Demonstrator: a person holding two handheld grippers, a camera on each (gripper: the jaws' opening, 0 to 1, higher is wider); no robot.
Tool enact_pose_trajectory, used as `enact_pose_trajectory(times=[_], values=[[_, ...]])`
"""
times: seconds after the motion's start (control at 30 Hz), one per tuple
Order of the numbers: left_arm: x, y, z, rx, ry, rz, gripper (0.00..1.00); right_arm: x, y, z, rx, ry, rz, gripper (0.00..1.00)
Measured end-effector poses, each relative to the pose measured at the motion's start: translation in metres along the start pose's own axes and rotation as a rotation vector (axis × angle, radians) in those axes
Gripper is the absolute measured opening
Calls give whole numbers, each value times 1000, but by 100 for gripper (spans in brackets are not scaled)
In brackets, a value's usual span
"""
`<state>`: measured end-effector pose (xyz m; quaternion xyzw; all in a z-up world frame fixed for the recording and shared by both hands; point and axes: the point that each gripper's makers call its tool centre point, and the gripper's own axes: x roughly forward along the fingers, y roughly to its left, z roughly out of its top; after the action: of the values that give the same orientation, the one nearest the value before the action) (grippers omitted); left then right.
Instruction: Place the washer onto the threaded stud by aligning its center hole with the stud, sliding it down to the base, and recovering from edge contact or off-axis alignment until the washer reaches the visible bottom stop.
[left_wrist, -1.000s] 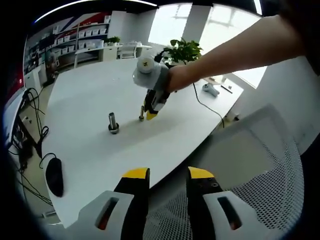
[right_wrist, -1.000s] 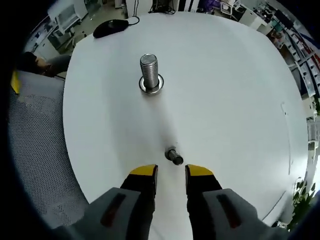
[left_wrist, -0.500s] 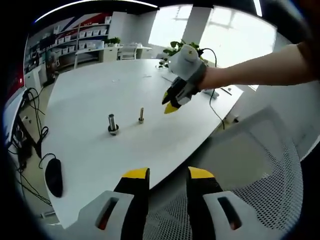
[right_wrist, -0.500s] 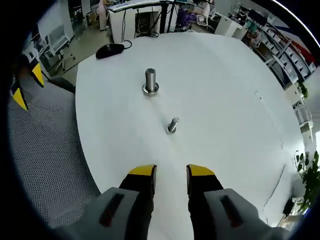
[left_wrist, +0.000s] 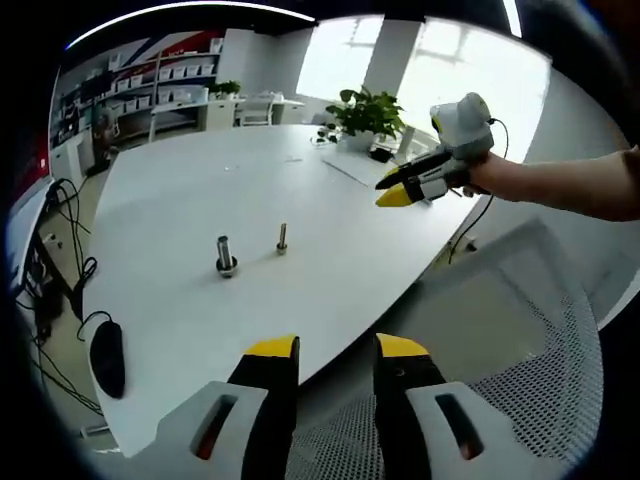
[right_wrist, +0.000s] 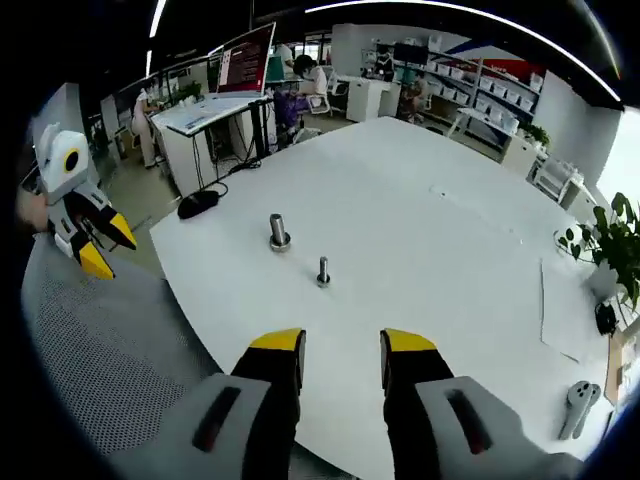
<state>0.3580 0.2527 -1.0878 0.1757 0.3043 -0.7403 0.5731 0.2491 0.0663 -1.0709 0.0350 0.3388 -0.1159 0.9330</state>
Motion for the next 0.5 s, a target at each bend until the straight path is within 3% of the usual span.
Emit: enact_pose_trajectory(times=[0.2,0.3,0.37,0.5], values=[[-4,6,9,-14,-49,29,28,-22,0,-12,53,-16,-35,37],[-9,7,15,-14,-80,46,28,-34,-3,-8,124,-97,-75,39],[-11,11,21,-21,-110,60,28,-39,-5,-4,127,-153,-89,45],[-18,19,30,-28,-174,96,29,-50,-7,-10,159,-135,-97,50]])
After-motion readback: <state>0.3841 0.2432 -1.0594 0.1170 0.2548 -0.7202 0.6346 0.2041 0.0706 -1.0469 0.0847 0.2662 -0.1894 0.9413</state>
